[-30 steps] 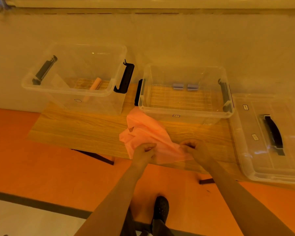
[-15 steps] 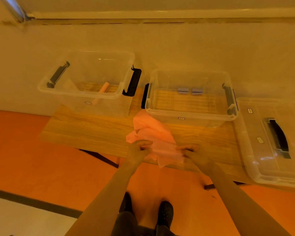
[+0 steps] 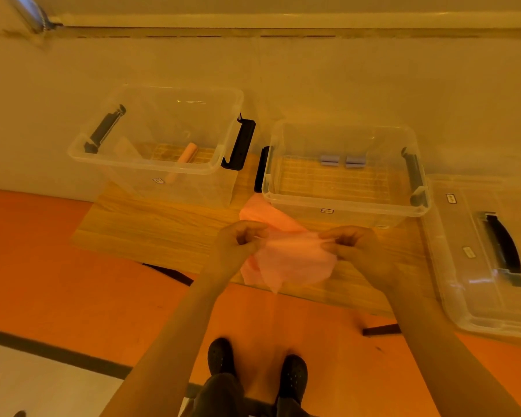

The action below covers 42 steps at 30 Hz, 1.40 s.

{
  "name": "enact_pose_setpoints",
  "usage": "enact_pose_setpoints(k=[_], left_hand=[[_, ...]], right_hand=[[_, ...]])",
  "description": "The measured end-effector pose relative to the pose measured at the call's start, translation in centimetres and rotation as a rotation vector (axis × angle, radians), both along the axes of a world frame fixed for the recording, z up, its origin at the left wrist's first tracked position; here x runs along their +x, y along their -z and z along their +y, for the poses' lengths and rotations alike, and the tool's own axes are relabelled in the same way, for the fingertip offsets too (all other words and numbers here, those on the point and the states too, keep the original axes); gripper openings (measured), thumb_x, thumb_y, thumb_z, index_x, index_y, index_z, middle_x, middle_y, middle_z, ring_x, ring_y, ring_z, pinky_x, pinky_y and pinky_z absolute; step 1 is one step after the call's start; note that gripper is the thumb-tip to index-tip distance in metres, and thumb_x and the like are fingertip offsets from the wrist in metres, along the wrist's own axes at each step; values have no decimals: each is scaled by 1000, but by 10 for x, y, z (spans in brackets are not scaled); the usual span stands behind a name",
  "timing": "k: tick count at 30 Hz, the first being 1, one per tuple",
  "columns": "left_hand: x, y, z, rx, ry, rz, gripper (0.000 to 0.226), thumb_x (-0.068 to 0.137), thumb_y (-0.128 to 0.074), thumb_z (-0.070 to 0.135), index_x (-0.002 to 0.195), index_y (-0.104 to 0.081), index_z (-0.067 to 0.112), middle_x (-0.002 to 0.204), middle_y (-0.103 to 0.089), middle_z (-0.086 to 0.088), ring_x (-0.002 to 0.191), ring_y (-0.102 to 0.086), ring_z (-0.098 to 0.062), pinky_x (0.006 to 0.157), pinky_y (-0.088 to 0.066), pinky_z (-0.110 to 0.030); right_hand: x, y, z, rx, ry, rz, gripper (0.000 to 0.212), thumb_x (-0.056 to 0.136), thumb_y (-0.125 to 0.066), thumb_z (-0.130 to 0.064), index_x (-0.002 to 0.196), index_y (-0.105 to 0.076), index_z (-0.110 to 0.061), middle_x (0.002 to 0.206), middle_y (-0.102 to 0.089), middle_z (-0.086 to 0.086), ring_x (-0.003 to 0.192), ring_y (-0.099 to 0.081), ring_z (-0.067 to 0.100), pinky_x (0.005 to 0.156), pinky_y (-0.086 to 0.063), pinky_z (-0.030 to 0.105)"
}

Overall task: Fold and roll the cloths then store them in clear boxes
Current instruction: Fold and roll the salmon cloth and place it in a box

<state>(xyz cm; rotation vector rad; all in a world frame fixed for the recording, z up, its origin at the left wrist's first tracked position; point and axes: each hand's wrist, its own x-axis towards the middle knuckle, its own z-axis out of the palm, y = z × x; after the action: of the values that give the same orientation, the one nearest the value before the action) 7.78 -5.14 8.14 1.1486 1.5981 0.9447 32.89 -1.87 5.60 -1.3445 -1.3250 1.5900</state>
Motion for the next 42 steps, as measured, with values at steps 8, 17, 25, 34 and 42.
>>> enact_pose_setpoints(k=[8, 17, 25, 34, 42], left_hand=[[4, 46, 40, -44, 40, 227, 31, 83, -62, 1, 111, -65, 13, 118, -59, 1, 104, -53, -9, 69, -42, -2], [-2, 79, 11, -58, -76, 211, 31, 81, -66, 1, 110, -65, 10, 116, -58, -2, 84, -56, -4, 61, -46, -3], [-1, 99, -46, -128, -2, 148, 27, 81, -70, 6, 106, -67, 16, 95, -64, 8, 86, -61, -8, 72, -51, -13], [11, 114, -54, -181, 123, 245, 39, 76, -65, -8, 107, -67, 16, 106, -54, -1, 92, -59, -14, 68, -46, -5], [23, 116, -52, -160, 76, 222, 32, 75, -66, -9, 103, -69, 8, 99, -61, 0, 93, -55, -12, 67, -45, -4]], right_hand=[[-19, 41, 23, 6, 47, -161, 36, 81, -67, 0, 114, -64, -12, 118, -60, -2, 98, -59, 8, 72, -52, 17], [-12, 77, 9, -86, 63, -151, 52, 80, -68, -2, 127, -54, -18, 131, -50, -1, 101, -57, 13, 71, -56, 26], [-1, 91, -22, 236, -49, -654, 43, 83, -68, -23, 124, -56, -16, 132, -45, 6, 111, -50, 20, 93, -46, 35], [9, 108, -68, 260, -435, -815, 45, 66, -82, -30, 106, -65, -19, 113, -52, -3, 100, -53, 15, 83, -46, 31], [6, 109, -64, 223, -294, -656, 20, 74, -73, 1, 91, -71, -9, 97, -52, -5, 91, -55, 12, 79, -47, 21]])
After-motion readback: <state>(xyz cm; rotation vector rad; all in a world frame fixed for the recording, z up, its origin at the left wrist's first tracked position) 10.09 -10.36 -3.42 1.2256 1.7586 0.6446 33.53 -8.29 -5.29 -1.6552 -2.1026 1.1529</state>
